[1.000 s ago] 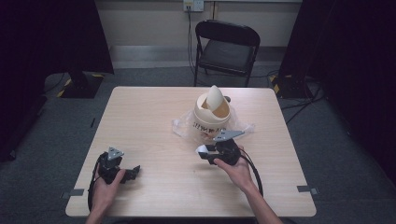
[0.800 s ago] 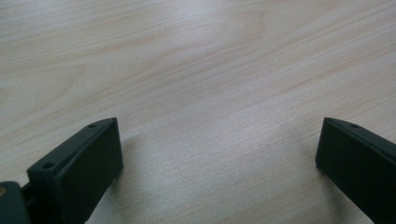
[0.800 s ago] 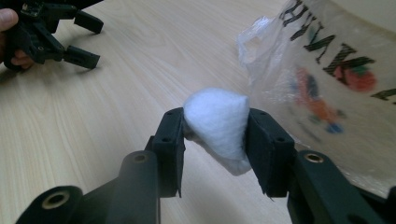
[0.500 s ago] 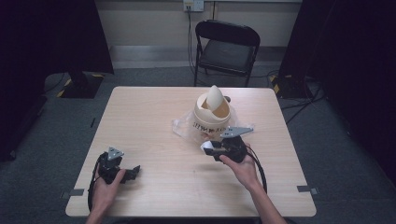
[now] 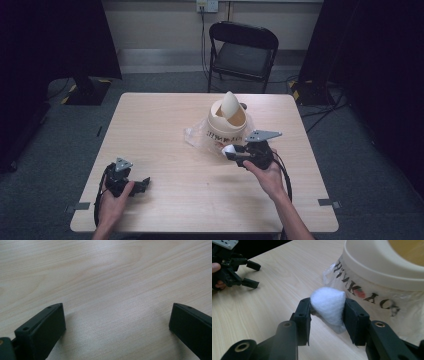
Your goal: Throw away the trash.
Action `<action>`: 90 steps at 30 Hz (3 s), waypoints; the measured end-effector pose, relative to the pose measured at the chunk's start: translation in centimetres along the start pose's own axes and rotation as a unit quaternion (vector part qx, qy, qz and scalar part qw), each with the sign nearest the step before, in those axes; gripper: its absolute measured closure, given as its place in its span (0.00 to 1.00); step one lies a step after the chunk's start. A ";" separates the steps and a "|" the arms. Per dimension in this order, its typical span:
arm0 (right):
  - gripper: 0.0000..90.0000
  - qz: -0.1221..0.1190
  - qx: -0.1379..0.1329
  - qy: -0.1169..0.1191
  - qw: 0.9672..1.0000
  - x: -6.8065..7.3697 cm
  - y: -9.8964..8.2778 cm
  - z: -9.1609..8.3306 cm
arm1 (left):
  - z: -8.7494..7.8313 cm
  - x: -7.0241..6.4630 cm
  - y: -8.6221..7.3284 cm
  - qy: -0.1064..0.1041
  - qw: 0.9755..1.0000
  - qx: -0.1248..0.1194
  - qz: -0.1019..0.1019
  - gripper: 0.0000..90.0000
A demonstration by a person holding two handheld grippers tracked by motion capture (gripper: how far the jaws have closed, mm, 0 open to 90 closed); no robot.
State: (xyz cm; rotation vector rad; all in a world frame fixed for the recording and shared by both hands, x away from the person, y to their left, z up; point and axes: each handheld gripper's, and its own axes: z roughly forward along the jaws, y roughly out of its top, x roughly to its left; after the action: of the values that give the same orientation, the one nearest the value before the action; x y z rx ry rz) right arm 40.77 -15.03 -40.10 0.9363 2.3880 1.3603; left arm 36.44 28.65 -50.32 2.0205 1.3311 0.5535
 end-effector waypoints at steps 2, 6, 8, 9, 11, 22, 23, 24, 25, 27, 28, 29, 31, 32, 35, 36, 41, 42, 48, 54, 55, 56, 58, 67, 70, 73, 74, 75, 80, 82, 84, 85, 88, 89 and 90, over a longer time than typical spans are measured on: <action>0.66 -0.002 0.000 -0.004 1.000 -0.3 0.2 -0.2 | 0.0 0.0 0.0 0.000 1.000 0.000 0.000 0.00; 0.66 0.002 -0.005 -0.010 1.000 -0.7 0.6 -0.5 | 0.0 0.0 0.0 0.000 1.000 0.000 0.000 0.00; 0.66 0.003 -0.007 -0.012 1.000 -0.9 0.9 -0.6 | 0.0 0.0 0.0 0.000 1.000 0.000 0.000 0.00; 0.66 0.003 -0.007 -0.014 1.000 -1.0 1.0 -0.6 | 0.0 0.0 0.0 0.000 1.000 0.000 0.000 0.00; 0.66 0.002 -0.004 -0.018 1.000 -1.3 1.3 -0.7 | 0.0 0.0 0.0 0.000 1.000 0.000 0.000 0.00; 0.66 0.010 -0.014 -0.043 0.999 -3.3 3.2 -1.1 | 0.0 0.0 0.0 0.001 1.000 0.000 0.001 0.00; 0.66 0.011 -0.015 -0.045 0.999 -3.5 3.3 -1.1 | 0.0 0.0 0.0 0.000 1.000 0.000 0.000 0.00; 0.66 0.013 -0.016 -0.047 0.999 -3.7 3.4 -1.2 | 0.0 0.0 0.0 0.000 1.000 -0.001 0.000 0.00; 0.66 0.017 -0.023 -0.048 0.998 -4.0 3.6 -1.4 | 0.0 0.0 0.0 0.000 1.000 0.000 0.000 0.00; 0.66 0.017 -0.022 -0.053 0.998 -4.4 4.0 -1.4 | 0.0 0.0 0.0 0.000 1.000 -0.001 0.000 0.00; 0.66 0.017 -0.022 -0.055 0.998 -4.6 4.2 -1.4 | 0.0 0.0 0.0 0.000 1.000 0.000 0.000 0.00; 0.66 0.018 -0.021 -0.058 0.998 -4.7 4.3 -1.3 | 0.0 0.0 0.0 0.000 1.000 0.000 0.000 0.00; 0.66 0.017 -0.019 -0.061 0.998 -5.2 4.6 -1.1 | 0.0 0.0 0.0 0.000 1.000 0.000 0.000 0.00; 0.66 0.017 -0.019 -0.061 0.998 -5.2 4.6 -1.1 | 0.0 0.0 0.0 0.000 1.000 0.000 0.000 0.00; 0.66 0.022 -0.025 -0.064 0.997 -5.9 5.2 -0.7 | 0.0 0.0 0.0 0.000 1.000 0.000 0.000 0.00; 0.66 0.025 -0.024 -0.065 0.997 -6.1 5.2 -0.6 | 0.0 0.0 0.0 0.000 1.000 0.000 0.000 0.00; 0.66 0.039 -0.017 -0.071 0.997 -7.2 5.2 0.2 | 0.0 0.0 0.0 0.000 1.000 0.000 0.000 0.00; 0.66 0.039 -0.016 -0.071 0.997 -7.3 5.3 0.3 | 0.0 0.0 0.0 0.000 1.000 0.000 0.000 0.00; 0.66 0.038 -0.007 -0.072 0.997 -7.7 5.8 1.2 | 0.0 0.0 0.0 0.001 1.000 0.000 0.000 0.00; 0.66 0.038 -0.005 -0.070 0.997 -7.9 5.8 1.7 | 0.0 0.0 0.0 0.000 1.000 0.000 0.000 0.00; 0.66 0.038 -0.006 -0.070 0.997 -8.0 5.8 1.8 | 0.0 0.0 0.0 0.000 1.000 0.000 0.000 0.00; 0.66 0.041 -0.009 -0.066 0.997 -8.1 5.8 1.9 | 0.0 0.0 0.0 0.000 1.000 0.000 0.000 0.00; 0.66 0.042 -0.006 -0.061 0.997 -8.1 5.7 2.2 | 0.0 0.0 0.0 0.000 1.000 0.000 0.000 0.00; 0.66 0.039 0.012 -0.067 0.997 -8.5 6.1 3.4 | 0.0 0.0 0.0 0.000 1.000 0.000 0.000 0.00; 0.66 0.040 0.020 -0.068 0.997 -8.6 6.3 3.7 | 0.0 0.0 0.0 0.000 1.000 0.000 0.000 0.00; 0.65 0.044 0.020 -0.067 0.997 -8.8 6.3 4.1 | 0.0 0.0 0.0 0.001 1.000 0.000 0.000 0.00; 0.65 0.045 0.022 -0.066 0.997 -8.8 6.3 4.2 | 0.0 0.0 0.0 0.000 1.000 0.000 0.000 0.00; 0.65 0.044 0.021 -0.065 0.997 -8.8 6.3 4.3 | 0.0 0.0 0.0 0.000 1.000 0.000 0.000 0.00; 0.65 0.043 0.026 -0.065 0.997 -8.8 6.3 4.9 | 0.0 0.0 0.0 0.000 1.000 0.000 0.000 0.00; 0.65 0.043 0.033 -0.063 0.997 -8.9 6.4 5.1 | 0.0 0.0 0.0 0.000 1.000 0.000 0.000 0.00; 0.64 0.043 0.041 -0.069 0.996 -8.9 6.5 5.4 | 0.0 0.0 0.0 0.000 1.000 0.000 0.000 0.00; 0.64 0.043 0.041 -0.070 0.996 -8.9 6.6 5.5 | 0.0 0.0 0.0 0.000 1.000 0.000 0.000 0.00; 0.63 0.046 0.040 -0.070 0.996 -9.1 6.6 5.6 | 0.0 0.0 0.0 0.001 1.000 0.000 0.000 0.00; 0.63 0.046 0.041 -0.070 0.996 -9.1 6.6 5.6 | 0.0 0.0 0.0 0.000 1.000 0.000 0.000 0.00; 0.63 0.046 0.041 -0.070 0.996 -9.1 6.6 5.6 | 0.0 0.0 0.0 0.000 1.000 0.000 0.000 0.00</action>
State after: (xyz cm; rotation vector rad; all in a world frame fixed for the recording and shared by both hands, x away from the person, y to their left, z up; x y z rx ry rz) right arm 53.18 -14.58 -38.52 1.1366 2.3361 1.1925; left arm 36.43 28.65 -50.32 2.0203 1.3313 0.5548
